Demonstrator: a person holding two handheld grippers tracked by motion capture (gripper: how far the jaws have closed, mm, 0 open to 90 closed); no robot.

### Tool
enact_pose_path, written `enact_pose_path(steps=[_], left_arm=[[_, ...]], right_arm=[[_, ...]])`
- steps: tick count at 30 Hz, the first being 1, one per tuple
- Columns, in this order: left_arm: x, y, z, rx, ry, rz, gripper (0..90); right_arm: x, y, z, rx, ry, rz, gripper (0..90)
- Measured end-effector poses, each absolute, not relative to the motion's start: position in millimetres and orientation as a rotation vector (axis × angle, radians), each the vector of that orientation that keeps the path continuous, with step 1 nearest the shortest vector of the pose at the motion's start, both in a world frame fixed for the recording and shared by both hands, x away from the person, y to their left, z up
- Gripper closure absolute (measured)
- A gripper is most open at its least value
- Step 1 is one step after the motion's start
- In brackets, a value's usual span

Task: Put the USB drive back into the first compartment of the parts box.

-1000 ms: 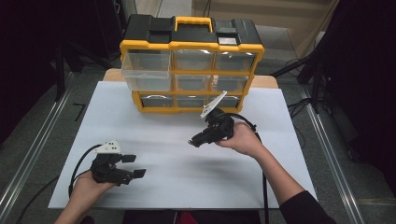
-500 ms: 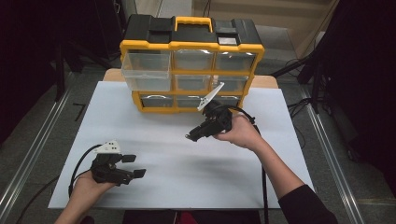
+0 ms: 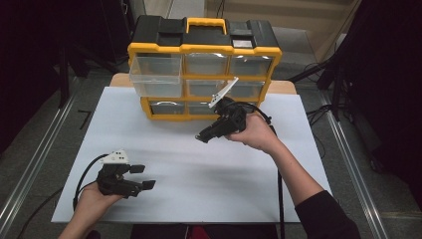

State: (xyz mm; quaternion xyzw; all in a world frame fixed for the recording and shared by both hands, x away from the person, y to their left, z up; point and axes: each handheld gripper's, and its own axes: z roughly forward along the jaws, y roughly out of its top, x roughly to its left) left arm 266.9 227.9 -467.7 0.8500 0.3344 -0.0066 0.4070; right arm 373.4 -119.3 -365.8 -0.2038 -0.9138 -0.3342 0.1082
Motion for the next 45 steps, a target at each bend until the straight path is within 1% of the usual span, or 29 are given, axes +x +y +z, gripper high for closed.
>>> enact_pose_path(steps=[21, 28, 38, 45], left_arm=[[267.4, 228.8, -467.6, 2.139, 0.845, -0.020, 24.7], [267.5, 228.8, -467.6, 2.138, 0.845, -0.025, 24.7], [267.3, 228.5, -467.6, 2.136, 0.845, -0.024, 24.7], [267.3, 228.2, -467.5, 2.134, 0.843, -0.030, 24.7]], right_arm=[[381.2, -102.5, -328.0, -0.550, -2.708, -1.010, 76.5], [384.1, -97.0, -308.7, -0.535, -2.720, -1.007, 76.4], [386.9, -95.2, -288.0, -0.523, -2.726, -1.024, 76.5], [391.0, -101.1, -266.2, -0.551, -2.743, -1.040, 76.5]])
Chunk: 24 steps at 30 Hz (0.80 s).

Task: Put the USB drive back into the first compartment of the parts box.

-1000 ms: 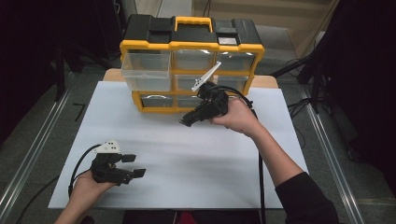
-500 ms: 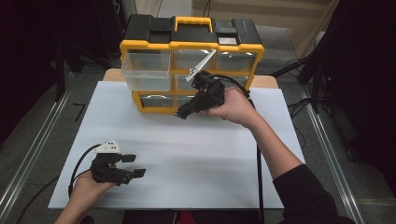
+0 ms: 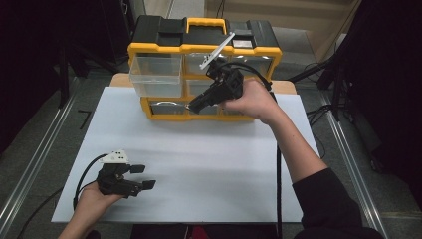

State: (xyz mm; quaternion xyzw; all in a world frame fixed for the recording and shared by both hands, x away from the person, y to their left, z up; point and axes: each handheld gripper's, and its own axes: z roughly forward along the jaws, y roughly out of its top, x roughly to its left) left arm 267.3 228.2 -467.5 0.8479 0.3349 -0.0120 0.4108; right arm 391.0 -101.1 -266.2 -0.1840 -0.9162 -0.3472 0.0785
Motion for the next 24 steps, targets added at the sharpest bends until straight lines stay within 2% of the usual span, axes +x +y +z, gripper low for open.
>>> enact_pose_path(steps=[24], left_arm=[[267.5, 229.2, -467.6, 2.134, 0.842, -0.034, 24.7]], right_arm=[[403.3, -97.9, -212.0, -0.548, -2.727, -1.100, 76.5]])
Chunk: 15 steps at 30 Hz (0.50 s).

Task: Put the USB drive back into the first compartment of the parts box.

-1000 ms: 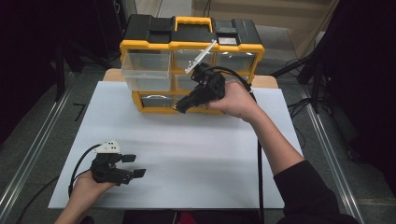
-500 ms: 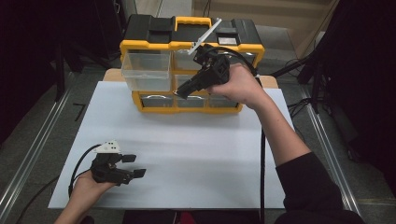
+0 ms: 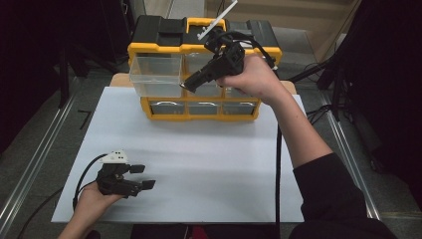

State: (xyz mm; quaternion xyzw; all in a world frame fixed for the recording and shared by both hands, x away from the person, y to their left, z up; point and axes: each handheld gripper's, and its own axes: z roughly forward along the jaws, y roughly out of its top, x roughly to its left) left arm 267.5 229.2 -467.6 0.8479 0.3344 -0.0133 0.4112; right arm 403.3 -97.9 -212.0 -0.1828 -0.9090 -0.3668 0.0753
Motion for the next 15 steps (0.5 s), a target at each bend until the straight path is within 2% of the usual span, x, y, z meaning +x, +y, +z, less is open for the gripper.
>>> enact_pose_path(steps=[15], left_arm=[[267.2, 229.3, -467.0, 2.132, 0.840, -0.039, 24.7]], right_arm=[[422.2, -80.6, -180.8, -0.568, -2.747, -1.126, 76.5]])
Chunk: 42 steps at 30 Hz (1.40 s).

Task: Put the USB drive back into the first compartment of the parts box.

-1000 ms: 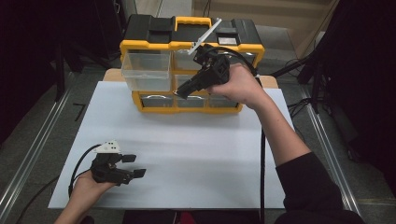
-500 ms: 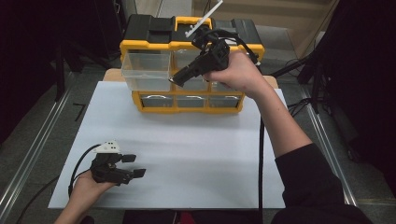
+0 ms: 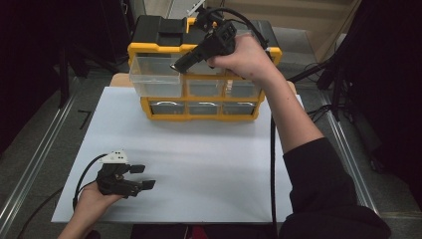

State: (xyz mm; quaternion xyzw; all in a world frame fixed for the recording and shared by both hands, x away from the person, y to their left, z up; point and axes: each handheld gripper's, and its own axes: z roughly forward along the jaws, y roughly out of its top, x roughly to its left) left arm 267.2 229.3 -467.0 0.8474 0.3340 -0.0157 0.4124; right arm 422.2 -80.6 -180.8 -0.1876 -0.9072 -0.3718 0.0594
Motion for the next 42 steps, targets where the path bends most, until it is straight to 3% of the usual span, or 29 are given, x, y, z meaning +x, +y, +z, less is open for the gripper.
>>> enact_pose_path(steps=[32, 34, 36, 39, 42], left_arm=[[266.8, 229.4, -466.3, 2.125, 0.828, -0.047, 24.7], [266.8, 229.6, -466.4, 2.125, 0.827, -0.047, 24.7], [267.0, 230.1, -466.2, 2.128, 0.826, -0.048, 24.7], [267.1, 230.0, -466.6, 2.126, 0.829, -0.047, 24.7], [266.9, 229.2, -466.6, 2.130, 0.828, -0.048, 24.7]], right_arm=[[465.6, -26.4, -201.0, -0.698, -2.784, -1.087, 75.7], [465.7, -24.9, -202.4, -0.710, -2.791, -1.083, 74.0], [464.9, -22.4, -205.4, -0.761, -2.798, -1.088, 58.8], [460.9, -26.3, -207.7, -0.773, -2.811, -1.113, 49.3], [457.2, -34.2, -205.7, -0.803, -2.813, -1.121, 46.1]])
